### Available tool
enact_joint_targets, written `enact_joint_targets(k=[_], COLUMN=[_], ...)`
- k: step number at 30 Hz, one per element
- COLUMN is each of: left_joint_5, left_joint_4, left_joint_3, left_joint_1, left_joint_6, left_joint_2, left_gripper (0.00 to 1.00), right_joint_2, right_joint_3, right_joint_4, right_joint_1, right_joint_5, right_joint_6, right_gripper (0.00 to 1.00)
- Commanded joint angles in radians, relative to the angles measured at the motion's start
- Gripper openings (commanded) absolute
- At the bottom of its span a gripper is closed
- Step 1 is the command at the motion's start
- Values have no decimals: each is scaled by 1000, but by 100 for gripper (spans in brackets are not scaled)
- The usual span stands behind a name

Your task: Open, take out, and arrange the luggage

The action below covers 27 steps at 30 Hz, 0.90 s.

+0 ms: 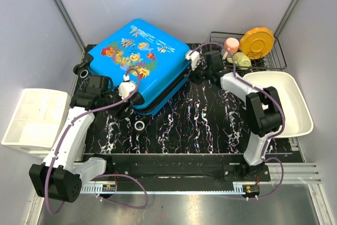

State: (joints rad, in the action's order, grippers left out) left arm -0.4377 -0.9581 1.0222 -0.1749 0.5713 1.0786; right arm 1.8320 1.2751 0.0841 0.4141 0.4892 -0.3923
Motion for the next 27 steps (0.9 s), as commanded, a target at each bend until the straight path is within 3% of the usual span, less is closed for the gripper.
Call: enact_joint_targets(k=[1,8,17,19,20,21,23,27], left_joint_5=[157,195,183,99,71,18,-27,-168], left_joint_4=[-206,-231,-203,-260,-278,-313,-336,-332], left_joint_3=[-34,-27,42,96,166,208,332,487], left_joint_1=[84,186,247,262,262,262,264,320], left_joint_6=[168,332,574,569,529,492,362,149], left_joint_2=[-20,-5,59,86,118,135,184,228], left_gripper=[0,0,0,15,38,71,91,98], right_joint_2=[38,151,242,236,233,224,217,176], right_joint_3=[145,299,373,354,333,322,296,236], right_joint_4=[0,16,14,20,22,28,37,86], right_joint_1=[-188,-297,-264,-247,-241,-235,-225,-212], right_joint_5=[-37,112,397,436,465,476,497,528], right_joint_6=[-112,-249,-338,-377,-388,-399,-421,-450], right_gripper=[0,0,0,0,0,0,0,0])
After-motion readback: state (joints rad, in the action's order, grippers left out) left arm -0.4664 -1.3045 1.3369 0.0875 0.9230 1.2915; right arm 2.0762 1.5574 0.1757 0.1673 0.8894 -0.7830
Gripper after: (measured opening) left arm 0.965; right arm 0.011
